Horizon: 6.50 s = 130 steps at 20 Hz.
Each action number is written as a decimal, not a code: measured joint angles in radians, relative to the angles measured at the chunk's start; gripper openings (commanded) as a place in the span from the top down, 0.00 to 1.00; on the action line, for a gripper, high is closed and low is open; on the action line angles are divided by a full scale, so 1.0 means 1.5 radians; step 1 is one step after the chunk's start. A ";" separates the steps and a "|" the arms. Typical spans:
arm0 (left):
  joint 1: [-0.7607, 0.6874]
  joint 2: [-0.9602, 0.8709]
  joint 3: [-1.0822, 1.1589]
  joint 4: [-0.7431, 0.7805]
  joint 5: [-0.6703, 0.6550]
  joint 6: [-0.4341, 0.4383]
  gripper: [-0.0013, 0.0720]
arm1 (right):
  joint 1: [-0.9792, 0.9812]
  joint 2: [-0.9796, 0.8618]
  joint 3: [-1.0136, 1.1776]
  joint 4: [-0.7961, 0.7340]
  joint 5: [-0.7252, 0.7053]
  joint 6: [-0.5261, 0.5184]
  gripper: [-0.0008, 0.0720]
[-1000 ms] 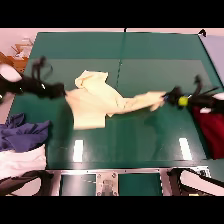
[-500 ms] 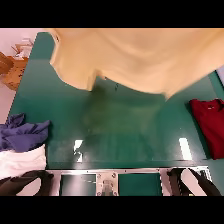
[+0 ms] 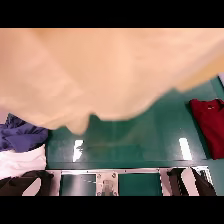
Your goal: Fold the shirts.
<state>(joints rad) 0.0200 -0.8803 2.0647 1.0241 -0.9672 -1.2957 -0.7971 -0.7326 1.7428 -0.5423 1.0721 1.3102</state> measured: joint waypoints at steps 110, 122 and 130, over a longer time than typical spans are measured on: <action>-0.037 -0.039 -0.162 -0.029 -0.085 0.045 0.95 | 0.158 -0.025 -0.160 -0.069 0.001 0.035 0.97; -0.039 -0.469 -0.317 -0.160 0.130 0.076 0.95 | 0.269 -0.507 -0.307 -0.057 -0.184 -0.072 0.97; -0.058 -0.593 -0.321 -0.164 0.193 0.095 0.95 | 0.267 -0.757 -0.146 -0.023 -0.159 -0.078 0.97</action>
<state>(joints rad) -0.0677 -1.7695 1.5829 0.7776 -0.6773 -1.1526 -0.3965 -1.8675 1.5238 -0.5762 0.8337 1.1931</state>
